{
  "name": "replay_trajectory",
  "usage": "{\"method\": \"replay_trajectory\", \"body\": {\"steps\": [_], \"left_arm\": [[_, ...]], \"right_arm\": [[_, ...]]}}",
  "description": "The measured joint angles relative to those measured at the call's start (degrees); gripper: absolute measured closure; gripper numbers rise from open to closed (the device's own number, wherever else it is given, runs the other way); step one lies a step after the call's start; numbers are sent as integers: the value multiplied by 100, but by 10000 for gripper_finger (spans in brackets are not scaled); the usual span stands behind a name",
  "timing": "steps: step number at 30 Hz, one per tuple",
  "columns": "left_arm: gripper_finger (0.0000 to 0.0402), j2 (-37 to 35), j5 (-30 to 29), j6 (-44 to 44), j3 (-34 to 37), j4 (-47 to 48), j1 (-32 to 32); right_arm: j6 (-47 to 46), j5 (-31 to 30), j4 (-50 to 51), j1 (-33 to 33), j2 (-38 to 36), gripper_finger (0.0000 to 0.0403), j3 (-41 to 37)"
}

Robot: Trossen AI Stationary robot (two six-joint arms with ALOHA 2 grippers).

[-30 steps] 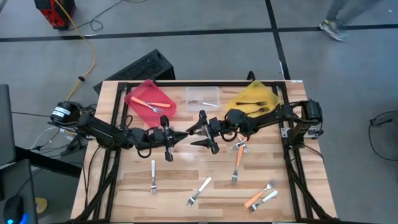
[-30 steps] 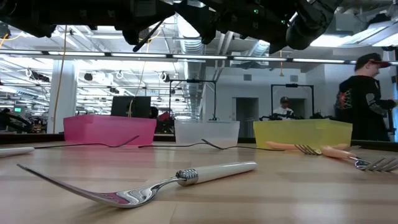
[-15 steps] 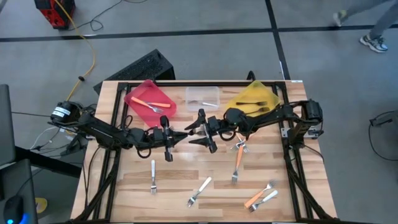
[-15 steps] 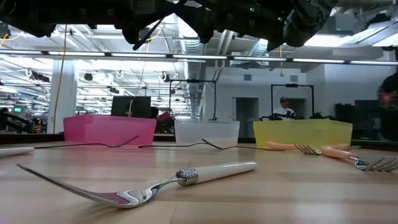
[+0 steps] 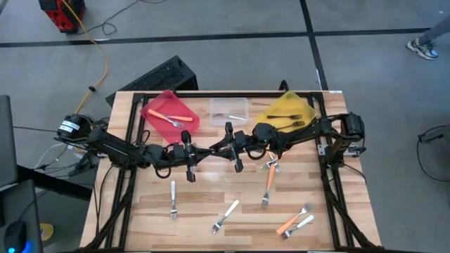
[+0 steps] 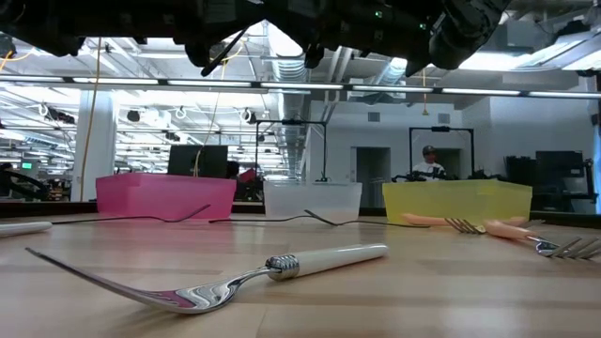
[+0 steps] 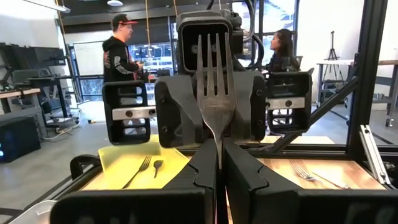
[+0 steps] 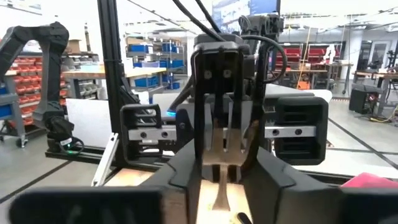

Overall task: Sort silverware by color (type)
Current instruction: Put the black fork into the yellow bin

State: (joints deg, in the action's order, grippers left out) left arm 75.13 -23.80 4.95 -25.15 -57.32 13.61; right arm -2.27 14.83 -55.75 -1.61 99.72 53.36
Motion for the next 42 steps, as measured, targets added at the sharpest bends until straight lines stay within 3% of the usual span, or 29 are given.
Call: {"method": "replay_trajectory", "body": {"steps": [4,7,24,29,35,42], "left_arm": [[401,1,1,-3,-13,-2,-4],[401,2,-1,-28,-15,-4,-2],[399,2,1,-183,-2,37,0],[362,-4,90,-28,-7,69,24],[303,-9,455,85,9,324,60],[242,-7,92,33,9,323,114]], "right_arm": [[4,-45,31,0,4,301,0],[14,-66,39,-2,9,334,0],[64,-262,110,39,2,335,-2],[81,-252,158,28,-57,335,-3],[65,-172,175,2,-83,381,-11],[78,-152,160,-17,-83,381,-11]]}}
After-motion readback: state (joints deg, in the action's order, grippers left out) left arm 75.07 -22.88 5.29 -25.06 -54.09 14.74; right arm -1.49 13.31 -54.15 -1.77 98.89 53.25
